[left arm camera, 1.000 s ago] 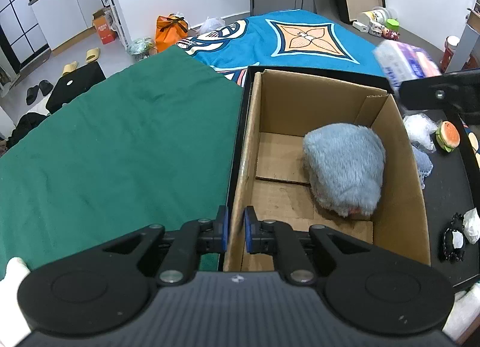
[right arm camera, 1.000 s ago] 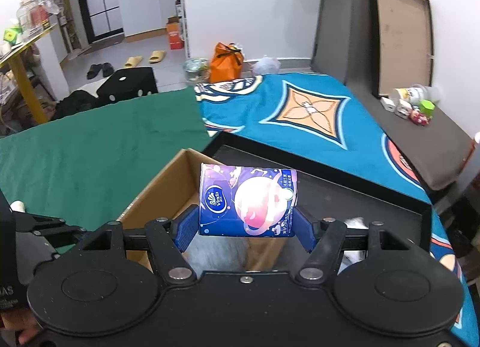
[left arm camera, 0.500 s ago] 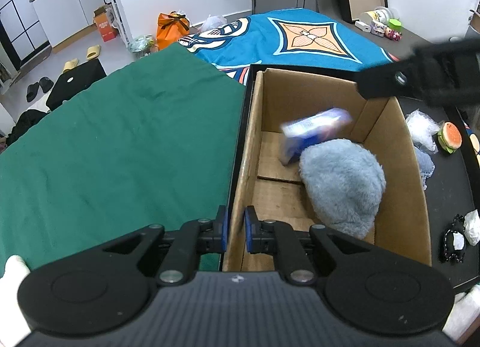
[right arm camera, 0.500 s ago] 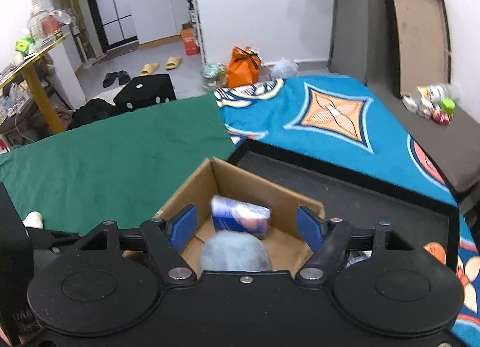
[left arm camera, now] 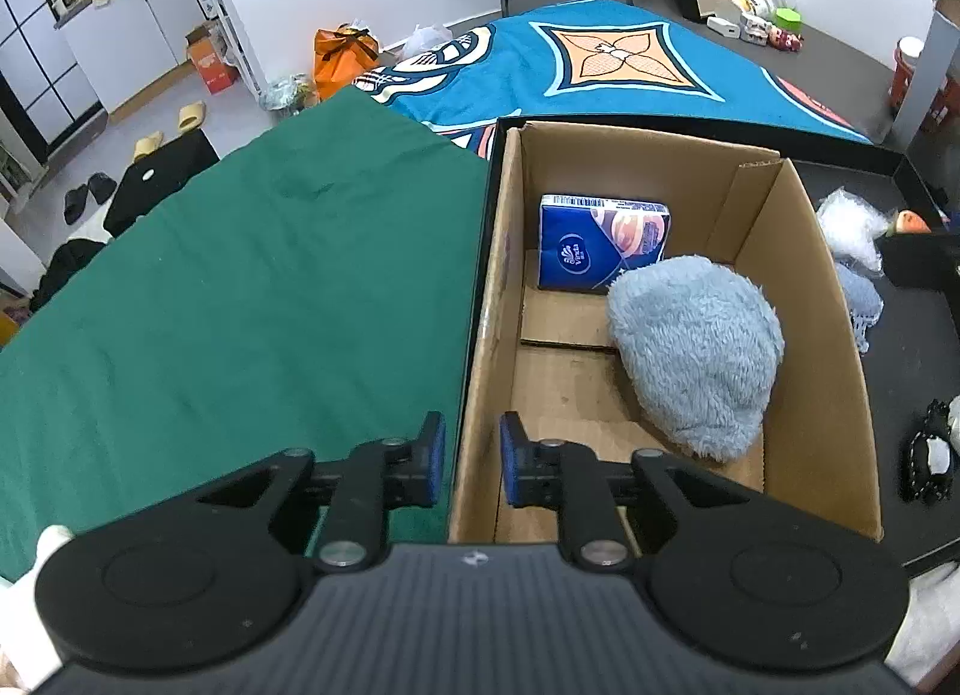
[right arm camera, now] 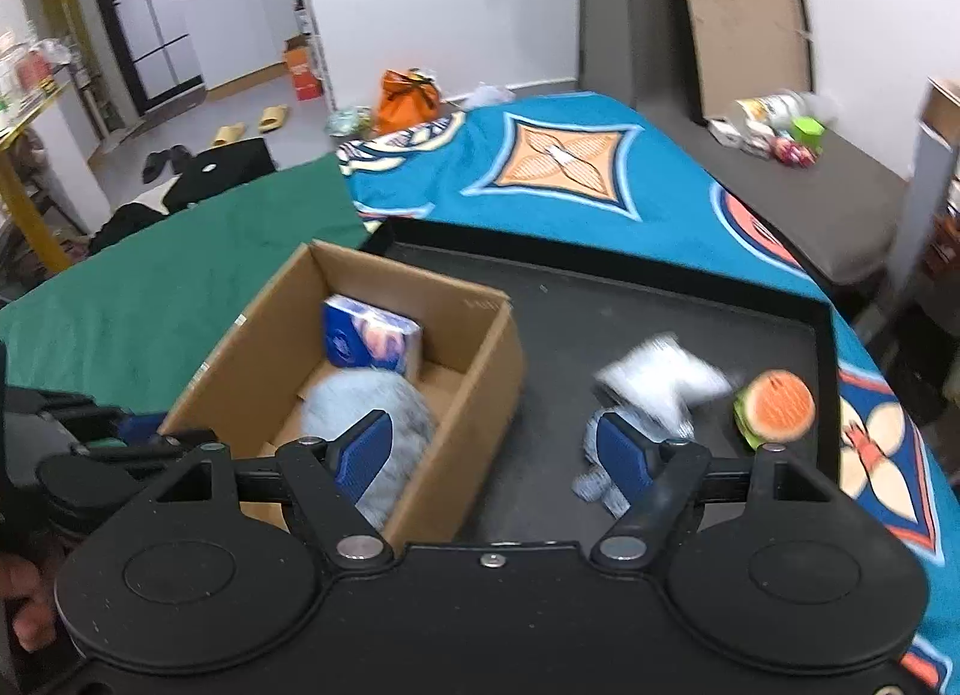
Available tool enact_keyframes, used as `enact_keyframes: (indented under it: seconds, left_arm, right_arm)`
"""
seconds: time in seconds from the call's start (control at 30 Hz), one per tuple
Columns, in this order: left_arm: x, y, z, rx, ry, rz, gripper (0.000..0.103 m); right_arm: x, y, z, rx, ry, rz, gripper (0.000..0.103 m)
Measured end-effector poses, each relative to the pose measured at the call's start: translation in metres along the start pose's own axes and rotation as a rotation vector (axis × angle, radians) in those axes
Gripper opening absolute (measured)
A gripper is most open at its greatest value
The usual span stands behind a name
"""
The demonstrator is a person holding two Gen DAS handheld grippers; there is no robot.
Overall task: Organize soft objects
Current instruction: 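Carry the tissue pack over the box and release it inside, then reach the right gripper to the black-and-white plush and grasp it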
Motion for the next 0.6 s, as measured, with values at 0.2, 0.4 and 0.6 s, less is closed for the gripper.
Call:
enact_keyframes:
  seconds: [0.2, 0.4, 0.6]
  left_arm:
    - [0.0, 0.005, -0.005, 0.03, 0.015, 0.035, 0.045]
    - [-0.001, 0.009, -0.008, 0.061, 0.017, 0.064, 0.058]
    - [-0.001, 0.013, -0.009, 0.091, 0.015, 0.094, 0.07]
  right_arm:
    - [-0.023, 0.023, -0.004, -0.021, -0.009, 0.066, 0.075]
    - [-0.041, 0.044, -0.003, -0.032, -0.023, 0.108, 0.075]
    - [-0.059, 0.06, 0.001, -0.04, -0.022, 0.146, 0.075]
Point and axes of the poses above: each gripper's, at about its wrist camera, not at the fingertips, and z roughly the way its jaws point, y to its right, x to its top, the point moved 7 cm from there along z, roughly the way its jaws point, and after that the axes turned 5 degrees about -y, right-handed, at the moved point
